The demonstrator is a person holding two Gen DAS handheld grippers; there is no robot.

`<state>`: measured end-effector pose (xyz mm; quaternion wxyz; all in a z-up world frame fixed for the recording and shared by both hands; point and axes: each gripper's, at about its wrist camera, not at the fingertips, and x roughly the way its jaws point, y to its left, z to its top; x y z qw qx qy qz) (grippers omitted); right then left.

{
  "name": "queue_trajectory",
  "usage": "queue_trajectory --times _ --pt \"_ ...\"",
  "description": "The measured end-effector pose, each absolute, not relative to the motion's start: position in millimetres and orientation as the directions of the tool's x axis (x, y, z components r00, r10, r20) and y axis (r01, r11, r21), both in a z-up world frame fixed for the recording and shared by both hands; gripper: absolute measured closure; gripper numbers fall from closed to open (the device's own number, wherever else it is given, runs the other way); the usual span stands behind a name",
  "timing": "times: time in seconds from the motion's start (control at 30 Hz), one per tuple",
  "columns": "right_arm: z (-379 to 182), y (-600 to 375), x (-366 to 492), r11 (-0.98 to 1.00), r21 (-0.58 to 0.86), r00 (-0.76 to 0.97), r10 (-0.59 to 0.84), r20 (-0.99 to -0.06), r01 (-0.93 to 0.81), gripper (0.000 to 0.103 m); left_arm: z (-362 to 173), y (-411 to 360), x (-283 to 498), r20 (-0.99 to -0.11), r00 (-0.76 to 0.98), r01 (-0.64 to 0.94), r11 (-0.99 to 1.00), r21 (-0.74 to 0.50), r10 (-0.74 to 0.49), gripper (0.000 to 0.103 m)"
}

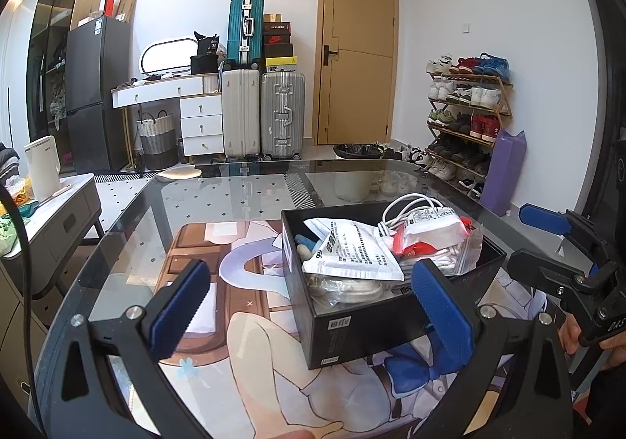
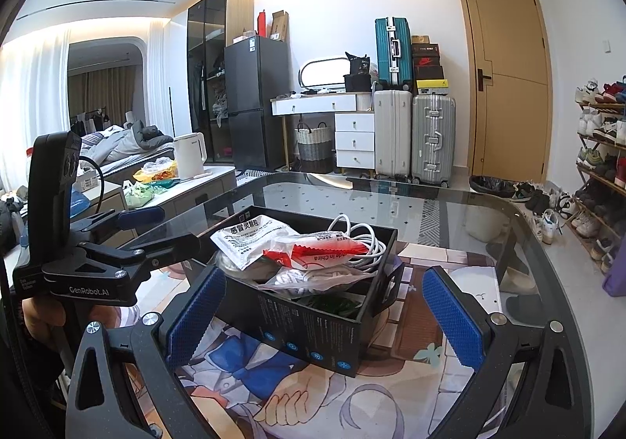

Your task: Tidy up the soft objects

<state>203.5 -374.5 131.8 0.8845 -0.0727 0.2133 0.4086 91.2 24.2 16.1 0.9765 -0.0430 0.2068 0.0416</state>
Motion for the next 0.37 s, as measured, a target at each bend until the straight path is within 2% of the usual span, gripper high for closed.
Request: queue_trajectory --times 0.37 --pt "131.5 -374.3 204.0 0.654 0.045 0.574 0.693 -0.437 -0.755 0.001 16.9 23.2 90.0 -0.405 0.912 -0.097 0.993 -0.067 0.061 0.0"
